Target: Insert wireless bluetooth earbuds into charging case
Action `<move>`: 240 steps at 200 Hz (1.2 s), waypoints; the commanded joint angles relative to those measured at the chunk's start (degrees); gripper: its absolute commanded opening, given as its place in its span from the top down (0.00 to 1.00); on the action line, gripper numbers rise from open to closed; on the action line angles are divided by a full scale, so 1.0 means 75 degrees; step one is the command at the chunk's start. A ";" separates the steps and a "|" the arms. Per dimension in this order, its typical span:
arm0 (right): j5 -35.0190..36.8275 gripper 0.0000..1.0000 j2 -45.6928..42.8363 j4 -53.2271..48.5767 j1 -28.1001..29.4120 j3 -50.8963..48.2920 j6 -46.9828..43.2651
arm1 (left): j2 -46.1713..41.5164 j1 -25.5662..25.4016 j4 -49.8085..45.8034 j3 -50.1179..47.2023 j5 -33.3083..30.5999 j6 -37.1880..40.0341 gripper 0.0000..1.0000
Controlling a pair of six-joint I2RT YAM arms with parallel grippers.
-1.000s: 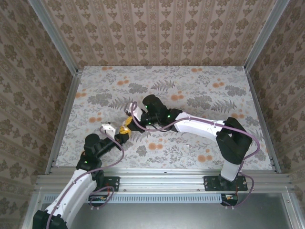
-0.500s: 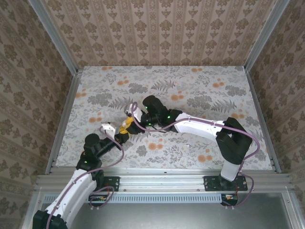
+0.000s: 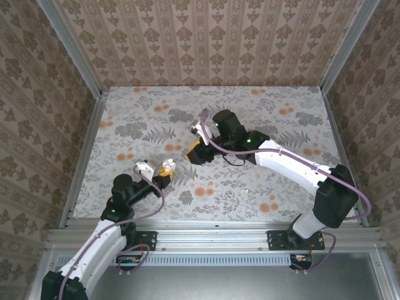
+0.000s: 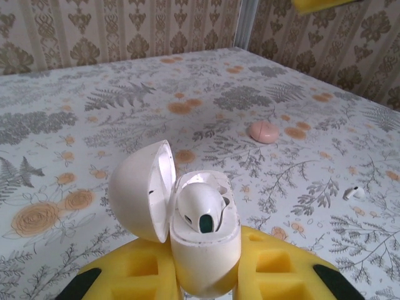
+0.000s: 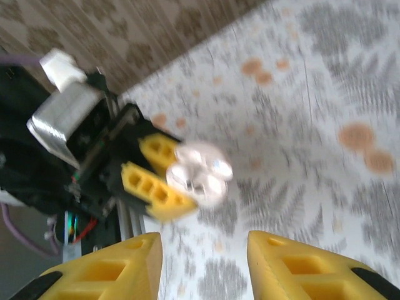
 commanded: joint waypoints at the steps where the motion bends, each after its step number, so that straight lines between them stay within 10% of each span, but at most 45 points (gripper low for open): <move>1: 0.0974 0.59 -0.0078 -0.3112 -0.0275 0.0313 -0.0077 | 0.0245 -0.0055 0.0134 0.0405 0.0202 0.0270 1.00; 64: 0.2498 0.56 0.0741 -0.5871 -0.1570 -0.0410 0.1206 | 0.0446 -0.0148 -0.0098 0.0642 0.0091 0.0359 1.00; 240: 0.1604 0.55 0.0616 -0.3653 -0.1836 -0.3013 0.4993 | 0.0187 -0.0266 -0.0416 0.0717 -0.0136 0.0317 1.00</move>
